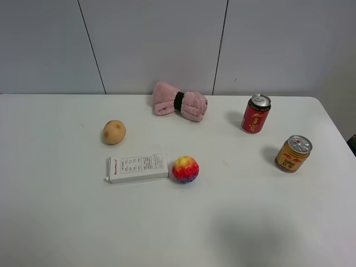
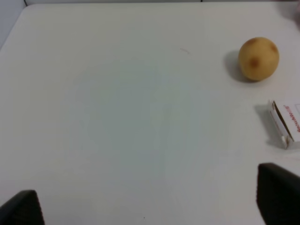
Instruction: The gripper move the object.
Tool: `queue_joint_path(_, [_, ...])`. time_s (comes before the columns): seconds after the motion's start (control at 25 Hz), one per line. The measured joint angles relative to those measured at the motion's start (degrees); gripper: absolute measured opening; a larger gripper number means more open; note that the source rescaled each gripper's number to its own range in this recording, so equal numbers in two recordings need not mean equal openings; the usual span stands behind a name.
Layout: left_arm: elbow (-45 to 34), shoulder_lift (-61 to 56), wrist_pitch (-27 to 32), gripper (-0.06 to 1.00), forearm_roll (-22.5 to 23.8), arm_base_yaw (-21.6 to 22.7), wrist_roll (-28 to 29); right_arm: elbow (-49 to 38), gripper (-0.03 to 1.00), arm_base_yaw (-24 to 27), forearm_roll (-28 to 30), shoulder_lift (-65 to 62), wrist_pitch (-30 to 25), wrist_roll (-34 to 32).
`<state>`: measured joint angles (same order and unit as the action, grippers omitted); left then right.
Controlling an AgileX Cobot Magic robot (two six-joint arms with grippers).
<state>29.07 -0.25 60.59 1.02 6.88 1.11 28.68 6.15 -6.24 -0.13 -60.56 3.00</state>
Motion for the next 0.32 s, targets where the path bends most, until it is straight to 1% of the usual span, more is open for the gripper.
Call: queue_joint_path(0.32, [0.0, 0.0, 0.0, 0.87, 0.0, 0.0, 0.0, 0.0, 1.00, 0.0, 0.0, 0.0, 0.0, 0.0])
